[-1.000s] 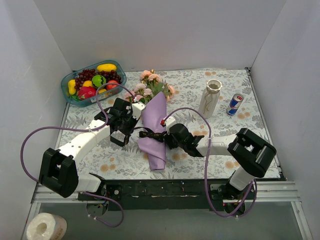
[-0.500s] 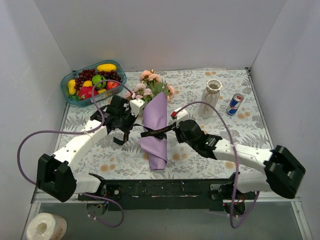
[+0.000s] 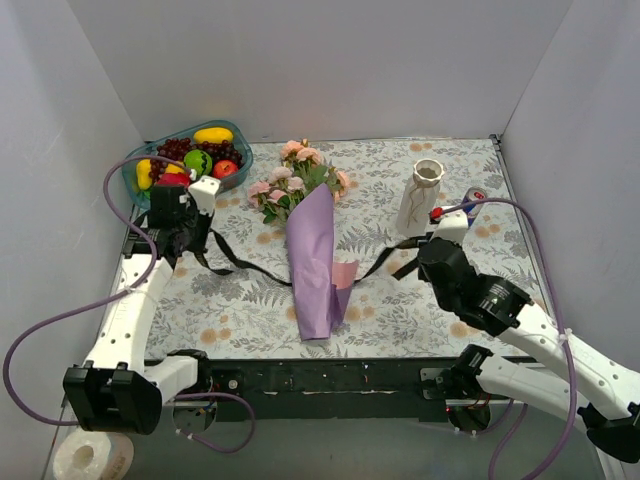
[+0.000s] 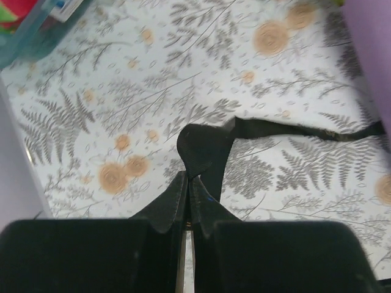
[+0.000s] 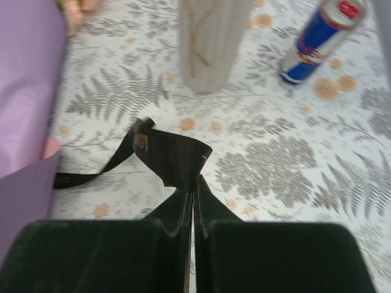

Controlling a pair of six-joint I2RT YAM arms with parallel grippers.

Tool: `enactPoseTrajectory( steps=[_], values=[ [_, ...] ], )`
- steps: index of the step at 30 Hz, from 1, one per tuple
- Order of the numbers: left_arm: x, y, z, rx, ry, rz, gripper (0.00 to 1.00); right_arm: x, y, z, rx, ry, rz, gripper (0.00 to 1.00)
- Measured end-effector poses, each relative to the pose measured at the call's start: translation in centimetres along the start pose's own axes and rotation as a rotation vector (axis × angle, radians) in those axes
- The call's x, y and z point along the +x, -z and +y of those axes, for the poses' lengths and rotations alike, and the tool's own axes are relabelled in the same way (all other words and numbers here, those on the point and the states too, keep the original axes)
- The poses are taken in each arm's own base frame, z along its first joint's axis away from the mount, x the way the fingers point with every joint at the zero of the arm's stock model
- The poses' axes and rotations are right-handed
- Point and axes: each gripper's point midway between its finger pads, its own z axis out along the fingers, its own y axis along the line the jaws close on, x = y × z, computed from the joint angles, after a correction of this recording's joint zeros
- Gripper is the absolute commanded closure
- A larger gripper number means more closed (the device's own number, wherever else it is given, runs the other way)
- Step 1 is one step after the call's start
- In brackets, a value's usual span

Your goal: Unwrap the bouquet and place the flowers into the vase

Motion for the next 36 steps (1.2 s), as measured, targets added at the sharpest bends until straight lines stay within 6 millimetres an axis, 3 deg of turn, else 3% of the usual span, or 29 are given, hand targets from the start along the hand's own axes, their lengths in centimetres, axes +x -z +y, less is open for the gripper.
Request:
enactPoseTrajectory(
  steps=[3,4,6,7,8,9,10,14,16,21,23,25,28,30,36],
  values=[
    [2.3,0.6,2.7,-0.068,0.03,0.03,1.0,0.7,0.8,-3.2,0.135,-0.008,0.045,0.99],
    [3.0,0.7,3.4,-0.086,0.038,0.04,1.0,0.9,1.0,-4.0,0.168,-0.007,0.057,0.93],
    [5.0,0.9,5.3,-0.132,0.066,0.073,0.61,1.6,1.4,-6.2,0.258,-0.002,0.086,0.72],
    [5.7,1.0,5.9,-0.147,0.066,0.086,0.37,1.9,1.6,-6.9,0.29,-0.004,0.097,0.42],
    [6.5,1.1,6.6,-0.16,0.083,0.105,0.15,2.2,1.7,-7.8,0.329,-0.001,0.115,0.27],
    [6.8,1.2,7.0,-0.164,0.081,0.116,0.02,2.4,1.8,-8.6,0.363,0.0,0.128,0.19],
    [7.0,1.3,7.1,-0.16,0.076,0.119,0.02,2.5,1.9,-9.3,0.393,0.005,0.144,0.12],
    [6.1,1.9,6.1,-0.087,0.053,0.101,0.02,1.1,2.2,-10.3,0.434,0.027,0.166,0.06],
    [4.4,2.7,5.8,-0.048,0.041,0.066,0.02,-0.7,2.3,-9.8,0.409,0.03,0.14,0.04],
    [-2.8,4.1,4.4,0.107,0.011,-0.086,0.02,-5.5,2.6,-8.9,0.351,0.031,0.044,0.03],
    [-4.8,3.4,2.1,0.204,-0.011,-0.116,0.02,-7.2,2.5,-8.3,0.324,0.035,0.019,0.03],
    [-5.7,2.1,-1.7,0.327,-0.049,-0.116,0.02,-8.0,2.2,-7.4,0.28,0.035,0.001,0.03],
    [-5.4,0.0,-8.1,0.523,-0.105,-0.08,0.02,-8.2,1.8,-6.2,0.215,0.047,0.002,0.03],
    [-4.9,-1.2,-10.6,0.612,-0.115,-0.049,0.02,-8.1,1.8,-5.7,0.178,0.053,-0.005,0.03],
    [-4.0,-6.4,-13.4,0.774,-0.087,0.018,0.02,-7.4,3.0,-5.1,0.065,0.053,-0.051,0.03]
  ],
)
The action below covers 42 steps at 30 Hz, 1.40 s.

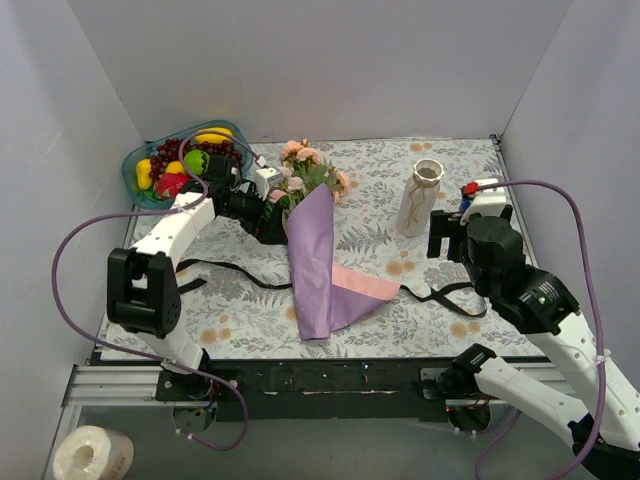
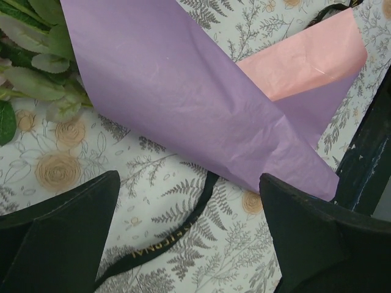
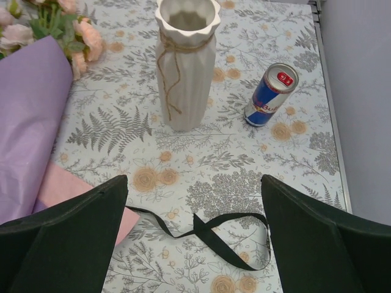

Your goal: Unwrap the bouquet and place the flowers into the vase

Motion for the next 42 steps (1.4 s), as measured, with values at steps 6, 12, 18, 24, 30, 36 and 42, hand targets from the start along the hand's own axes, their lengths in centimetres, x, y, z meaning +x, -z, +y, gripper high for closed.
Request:
enactPoseTrajectory(
  steps=[6,12,18,24,30,36,42],
  values=[
    [-0.2,-4.5,2.8,0.09,0.029,0.005,0.02,-0.7,1.5,0.5,-0.095,-0.025,-0.064,0.03],
    [-3.0,-6.9,5.5,0.108,0.0,-0.055,0.02,-0.6,1.8,1.4,-0.153,-0.019,-0.065,0.04],
    [-4.0,-8.3,6.6,0.117,-0.012,-0.081,0.15,-0.9,2.2,1.9,-0.192,-0.029,-0.078,0.04],
    [-2.6,-9.9,6.2,0.154,-0.007,-0.035,0.22,-1.0,2.4,1.9,-0.2,-0.033,-0.084,0.05],
    [-1.9,-10.5,5.3,0.171,-0.009,0.004,0.52,-1.0,2.5,2.1,-0.214,-0.032,-0.083,0.05],
    [-2.8,-10.2,4.9,0.166,-0.032,0.014,0.82,-1.0,2.5,2.2,-0.217,-0.033,-0.084,0.05],
    [-2.9,-9.9,4.2,0.158,-0.039,0.038,1.0,-1.0,2.5,2.2,-0.217,-0.036,-0.084,0.05]
  ],
)
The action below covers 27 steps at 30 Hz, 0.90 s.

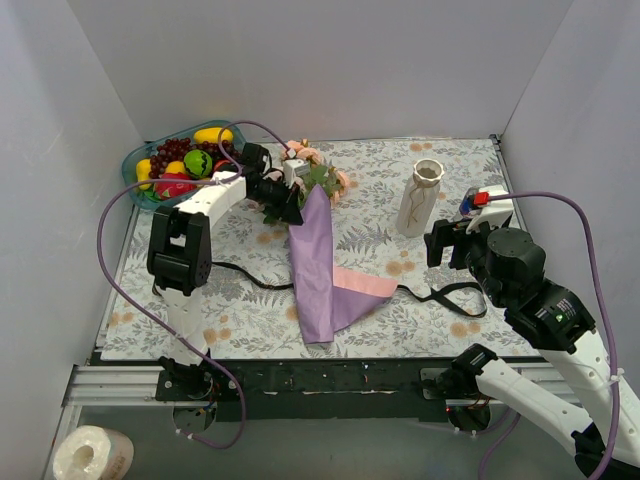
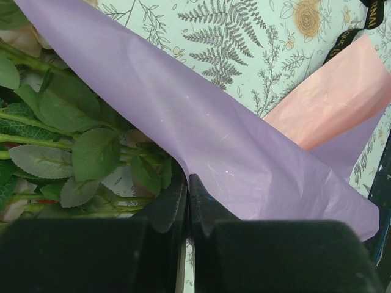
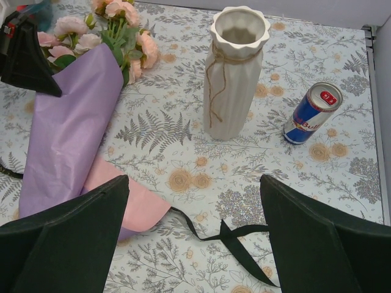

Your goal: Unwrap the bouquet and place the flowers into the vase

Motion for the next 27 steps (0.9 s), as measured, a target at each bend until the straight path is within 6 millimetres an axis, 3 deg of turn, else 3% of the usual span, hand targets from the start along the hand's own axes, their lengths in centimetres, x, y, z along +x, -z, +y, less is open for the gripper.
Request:
enactPoseTrajectory(
  steps=[7,15,16,18,20,22,24,27],
  values=[
    [-1.4,0.1,-1.4,-0.012,-0.016,0.02,1.0,-0.2,0.3,-0.1,-0.002,-0.006,-0.011,0.05],
    [-10.5,4.0,-3.9,-0.06,-0.102,-0.124,0.98,-0.5,0.9,-0.3,-0.005,-0.023,-0.034,0.05],
    [-11.1,4.6,-4.4,-0.065,-0.11,-0.138,0.93,-0.6,1.0,-0.3,-0.006,-0.025,-0.038,0.05],
    [-11.8,5.3,-5.6,-0.073,-0.126,-0.151,0.44,-0.6,1.1,-0.3,-0.007,-0.028,-0.042,0.05],
    [-12.0,5.4,-7.2,-0.068,-0.152,-0.154,0.1,-0.7,1.2,-0.3,-0.007,-0.033,-0.045,0.05],
    [-11.5,4.9,-9.0,-0.057,-0.162,-0.138,0.02,-0.7,1.2,-0.3,-0.008,-0.038,-0.048,0.05],
    [-10.2,4.1,-10.2,-0.05,-0.155,-0.112,0.02,-0.7,1.3,-0.3,-0.008,-0.043,-0.047,0.05],
    [-7.0,3.0,-9.9,-0.083,-0.121,-0.048,0.02,-0.6,1.4,-0.4,-0.008,-0.046,-0.045,0.05]
  ],
)
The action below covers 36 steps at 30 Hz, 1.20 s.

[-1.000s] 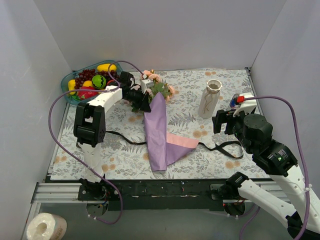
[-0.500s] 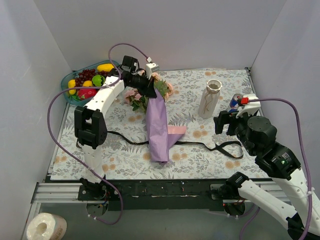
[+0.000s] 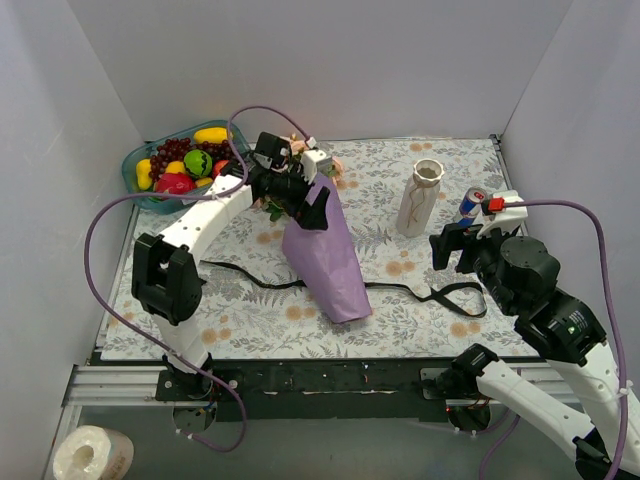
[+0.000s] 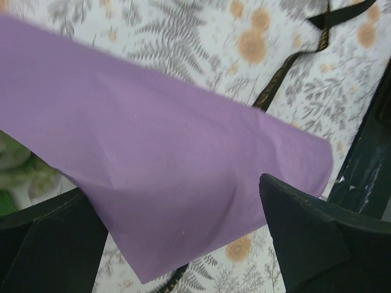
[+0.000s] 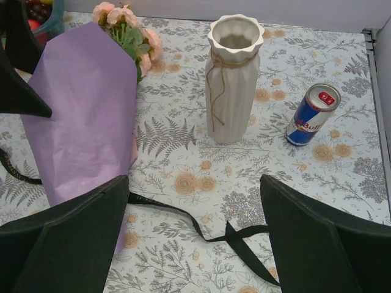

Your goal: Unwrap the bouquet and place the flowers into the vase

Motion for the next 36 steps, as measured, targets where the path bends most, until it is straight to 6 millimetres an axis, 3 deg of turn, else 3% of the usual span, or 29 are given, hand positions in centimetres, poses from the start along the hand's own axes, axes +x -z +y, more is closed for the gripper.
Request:
enactPoseTrajectory(
  steps=[4,6,11,16,20,21,24,28,31,36],
  values=[
    [5.5,-0.8,2.2,-0.061,0.089,0.092,0.02,0.1,0.1,0.0,-0.003,-0.001,0.0,0.05],
    [7.2,-0.4,3.4,-0.077,0.146,0.11,0.02,0.3,0.1,0.0,-0.004,0.001,0.005,0.05],
    [7.4,1.5,5.4,-0.063,0.205,0.047,0.05,0.9,0.1,0.0,-0.004,0.008,0.023,0.05],
    [9.0,1.2,3.4,0.054,0.246,0.049,0.16,0.9,0.1,-0.1,-0.004,0.007,0.022,0.05],
    [10.2,0.9,1.4,0.137,0.279,0.073,0.4,0.9,0.1,-0.1,-0.004,0.007,0.022,0.05],
    [10.2,0.9,1.0,0.154,0.282,0.075,0.56,0.9,0.1,-0.1,-0.004,0.006,0.022,0.05],
    [10.2,1.2,0.1,0.196,0.29,0.076,0.79,0.9,0.1,-0.1,-0.004,0.004,0.023,0.05],
    [9.2,1.9,-0.8,0.235,0.298,0.071,0.73,0.9,0.1,0.0,-0.004,0.003,0.023,0.05],
    [7.2,2.7,-1.3,0.254,0.282,0.043,0.66,0.9,0.1,0.0,-0.004,0.002,0.023,0.05],
    [3.9,3.5,-3.1,0.293,0.255,0.012,0.64,0.9,0.1,0.0,-0.004,0.001,0.023,0.05]
  ],
)
